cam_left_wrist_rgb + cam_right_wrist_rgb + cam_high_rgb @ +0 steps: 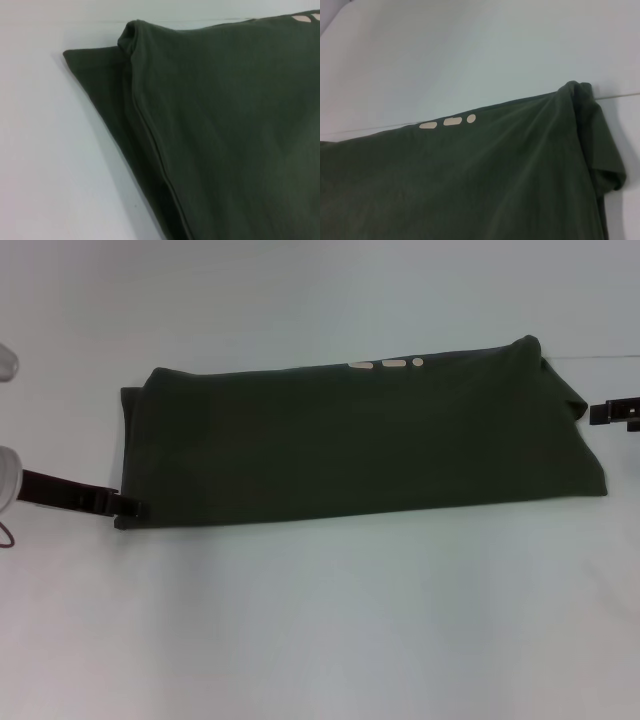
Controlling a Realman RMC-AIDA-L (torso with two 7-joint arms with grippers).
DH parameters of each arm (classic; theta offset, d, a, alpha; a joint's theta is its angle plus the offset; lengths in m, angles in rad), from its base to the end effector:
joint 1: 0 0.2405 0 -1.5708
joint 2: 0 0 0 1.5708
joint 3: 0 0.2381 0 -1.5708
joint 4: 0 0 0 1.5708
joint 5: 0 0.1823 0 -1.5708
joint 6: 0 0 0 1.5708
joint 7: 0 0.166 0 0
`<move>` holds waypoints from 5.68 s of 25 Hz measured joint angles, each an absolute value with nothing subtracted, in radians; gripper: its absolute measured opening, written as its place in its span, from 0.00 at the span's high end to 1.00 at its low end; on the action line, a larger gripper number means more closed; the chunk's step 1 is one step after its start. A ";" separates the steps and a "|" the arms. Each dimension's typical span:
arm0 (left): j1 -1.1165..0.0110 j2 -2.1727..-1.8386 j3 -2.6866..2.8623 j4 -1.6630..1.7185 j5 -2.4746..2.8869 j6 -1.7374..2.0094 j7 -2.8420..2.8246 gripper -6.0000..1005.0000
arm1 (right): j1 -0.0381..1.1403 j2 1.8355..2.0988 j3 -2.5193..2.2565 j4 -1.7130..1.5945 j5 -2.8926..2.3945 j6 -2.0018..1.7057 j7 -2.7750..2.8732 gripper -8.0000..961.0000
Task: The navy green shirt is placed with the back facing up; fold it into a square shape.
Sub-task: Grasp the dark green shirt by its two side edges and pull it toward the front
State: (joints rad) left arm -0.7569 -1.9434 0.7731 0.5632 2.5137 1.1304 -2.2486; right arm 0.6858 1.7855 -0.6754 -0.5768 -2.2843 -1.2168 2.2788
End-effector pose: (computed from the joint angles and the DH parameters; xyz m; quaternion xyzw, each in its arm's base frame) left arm -0.2810 0.3833 0.0165 -0.8284 -0.5038 0.0098 0.2447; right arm 0.2916 0.3940 0.0978 -0.7739 0.5554 0.1144 0.2821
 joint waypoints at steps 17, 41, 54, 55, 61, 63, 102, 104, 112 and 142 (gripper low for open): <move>-0.771 -1.962 0.776 0.546 2.531 1.114 -2.247 0.47 | 0.682 1.786 -0.685 -0.576 -2.284 -1.214 2.276 0.19; -0.785 -1.967 0.779 0.535 2.591 1.077 -2.248 0.96 | 0.674 1.796 -0.688 -0.566 -2.285 -1.194 2.272 0.19; -0.790 -1.967 0.784 0.535 2.591 1.083 -2.243 0.96 | 0.675 1.796 -0.697 -0.525 -2.353 -1.158 2.305 0.19; -0.790 -1.967 0.784 0.535 2.591 1.083 -2.243 0.96 | 0.675 1.796 -0.697 -0.520 -2.360 -1.151 2.308 0.19; -0.790 -1.967 0.784 0.537 2.591 1.083 -2.241 0.96 | 0.674 1.797 -0.694 -0.500 -2.370 -1.121 2.306 0.19; -0.790 -1.967 0.784 0.538 2.591 1.083 -2.240 0.96 | 0.678 1.801 -0.696 -0.485 -2.370 -1.098 2.301 0.19; -0.786 -1.967 0.784 0.545 2.591 1.083 -2.238 0.96 | 0.696 1.890 -0.723 -0.443 -2.373 -0.926 2.242 0.27; -0.786 -1.967 0.784 0.545 2.591 1.083 -2.238 0.96 | 0.696 1.890 -0.726 -0.442 -2.374 -0.925 2.242 0.37; -0.785 -1.967 0.784 0.545 2.591 1.083 -2.238 0.96 | 0.695 1.889 -0.743 -0.445 -2.376 -0.926 2.225 0.69; -0.756 -1.945 0.777 0.612 2.590 1.232 -2.221 0.96 | 0.665 1.850 -0.738 -0.500 -2.373 -1.120 2.217 0.94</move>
